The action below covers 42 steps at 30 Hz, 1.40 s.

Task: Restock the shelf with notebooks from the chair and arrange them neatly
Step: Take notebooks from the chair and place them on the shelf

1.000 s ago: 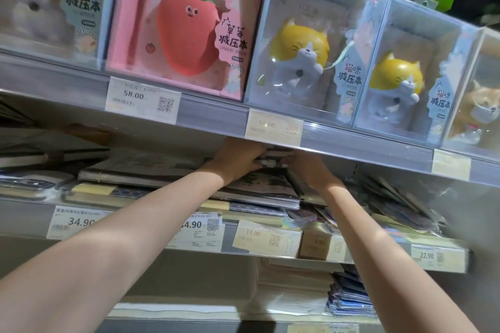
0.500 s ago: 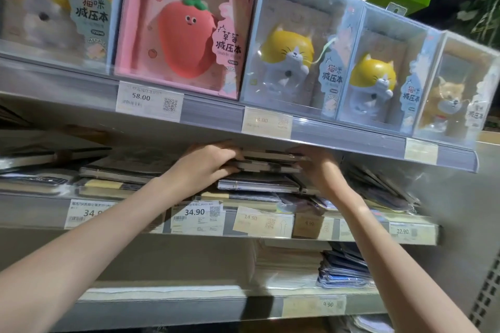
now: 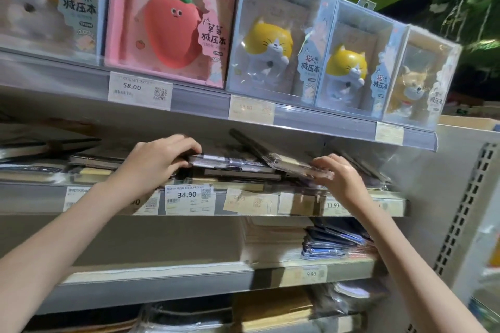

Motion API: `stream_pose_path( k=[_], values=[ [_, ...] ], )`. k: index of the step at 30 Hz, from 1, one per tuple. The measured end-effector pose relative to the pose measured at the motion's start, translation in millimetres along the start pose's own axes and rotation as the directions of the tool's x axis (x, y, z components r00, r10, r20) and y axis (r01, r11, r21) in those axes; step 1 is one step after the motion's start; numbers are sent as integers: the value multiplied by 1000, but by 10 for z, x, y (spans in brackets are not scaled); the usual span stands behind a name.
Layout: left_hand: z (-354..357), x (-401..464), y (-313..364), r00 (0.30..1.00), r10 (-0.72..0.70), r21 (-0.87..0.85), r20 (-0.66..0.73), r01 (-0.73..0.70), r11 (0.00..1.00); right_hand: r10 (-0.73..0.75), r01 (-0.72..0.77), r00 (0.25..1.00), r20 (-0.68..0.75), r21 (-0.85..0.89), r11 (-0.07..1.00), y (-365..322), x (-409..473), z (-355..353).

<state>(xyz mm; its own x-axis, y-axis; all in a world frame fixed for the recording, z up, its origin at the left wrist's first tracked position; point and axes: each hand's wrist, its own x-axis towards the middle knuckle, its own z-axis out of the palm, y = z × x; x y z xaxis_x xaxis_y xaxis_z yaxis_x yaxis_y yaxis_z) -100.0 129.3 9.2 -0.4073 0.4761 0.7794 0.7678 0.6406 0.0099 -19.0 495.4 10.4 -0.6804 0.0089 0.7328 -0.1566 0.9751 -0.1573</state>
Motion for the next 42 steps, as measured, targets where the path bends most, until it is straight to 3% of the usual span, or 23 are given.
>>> stream_pose_path(
  k=[4,6,9,13,21,32,42],
  values=[
    [-91,128,196,958,-70,97,280,44,994,-46,40,995,85,73,997,-184,25,76],
    [-42,193,358,939,-50,93,341,19,995,-17,4,992,127,98,995,-292,78,129],
    [128,284,575,956,-51,131,289,14,991,-14,11,992,127,26,1000,-427,136,183],
    [238,348,659,986,-37,219,161,1,976,-88,89,996,25,-40,995,-508,95,185],
    [59,350,686,987,82,271,140,-118,955,-216,169,958,-190,-236,957,-632,58,1],
    [-621,159,914,974,173,370,147,-216,904,-166,147,984,-60,-249,957,-1163,-219,-698],
    [-1483,-240,1087,963,217,264,162,-254,930,-179,173,984,7,-298,939,-1834,-589,-1274]
  ],
)
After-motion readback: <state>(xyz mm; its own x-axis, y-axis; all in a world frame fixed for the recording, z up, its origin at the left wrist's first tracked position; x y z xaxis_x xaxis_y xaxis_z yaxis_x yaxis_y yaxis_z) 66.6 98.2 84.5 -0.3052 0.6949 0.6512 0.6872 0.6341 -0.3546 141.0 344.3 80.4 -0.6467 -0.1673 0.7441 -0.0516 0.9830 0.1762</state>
